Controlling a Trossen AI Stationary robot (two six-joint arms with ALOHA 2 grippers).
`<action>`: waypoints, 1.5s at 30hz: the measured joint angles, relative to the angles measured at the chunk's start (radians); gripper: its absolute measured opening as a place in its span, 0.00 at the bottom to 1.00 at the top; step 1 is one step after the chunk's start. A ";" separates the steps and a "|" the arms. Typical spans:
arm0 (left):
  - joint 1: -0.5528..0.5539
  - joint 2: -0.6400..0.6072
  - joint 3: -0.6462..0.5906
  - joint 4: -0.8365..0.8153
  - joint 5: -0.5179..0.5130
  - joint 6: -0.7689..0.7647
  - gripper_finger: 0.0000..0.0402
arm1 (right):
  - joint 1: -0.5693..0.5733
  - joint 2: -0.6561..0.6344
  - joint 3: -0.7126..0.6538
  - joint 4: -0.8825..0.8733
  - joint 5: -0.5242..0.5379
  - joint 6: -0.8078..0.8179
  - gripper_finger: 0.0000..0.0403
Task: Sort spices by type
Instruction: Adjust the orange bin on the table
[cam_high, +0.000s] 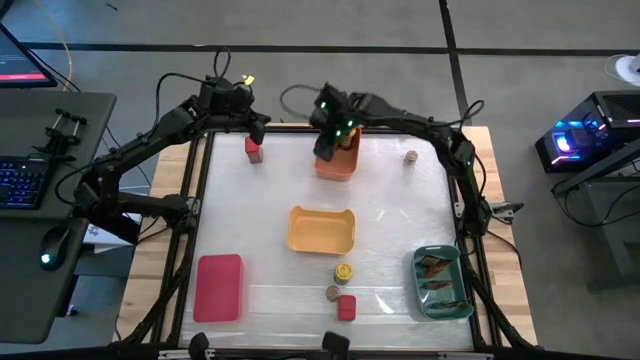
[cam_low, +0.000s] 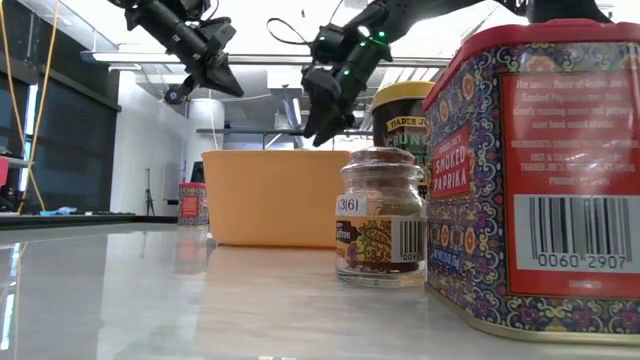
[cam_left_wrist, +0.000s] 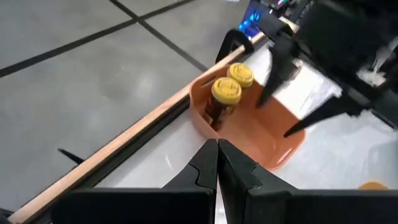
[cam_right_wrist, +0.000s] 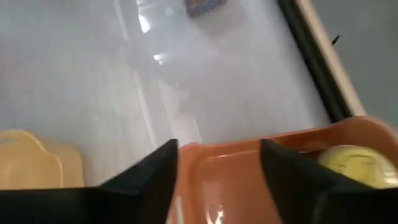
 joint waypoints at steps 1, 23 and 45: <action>0.000 0.000 0.000 -0.007 0.000 0.003 0.00 | 0.017 0.000 -0.015 0.008 0.017 0.004 0.50; 0.000 0.000 0.000 -0.019 0.002 0.088 0.00 | 0.095 0.015 -0.233 0.190 0.182 0.205 0.00; -0.033 0.000 0.000 -0.009 0.005 -0.031 0.00 | 0.184 0.031 -0.229 0.126 0.132 0.167 0.00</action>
